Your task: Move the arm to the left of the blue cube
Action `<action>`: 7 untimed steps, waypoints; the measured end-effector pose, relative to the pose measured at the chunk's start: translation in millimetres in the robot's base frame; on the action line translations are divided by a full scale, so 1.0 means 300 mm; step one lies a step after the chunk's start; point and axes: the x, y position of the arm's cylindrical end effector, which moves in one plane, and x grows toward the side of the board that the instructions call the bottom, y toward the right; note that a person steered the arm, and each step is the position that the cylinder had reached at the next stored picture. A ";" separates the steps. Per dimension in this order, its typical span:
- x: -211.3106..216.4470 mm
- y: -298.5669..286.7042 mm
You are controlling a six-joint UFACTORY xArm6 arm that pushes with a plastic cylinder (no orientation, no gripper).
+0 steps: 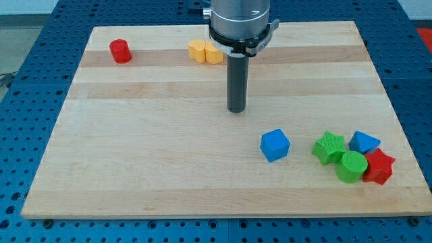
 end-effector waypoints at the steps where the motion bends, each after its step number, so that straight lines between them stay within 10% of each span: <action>1: 0.120 0.031; 4: 0.472 0.093; 7: 0.467 0.010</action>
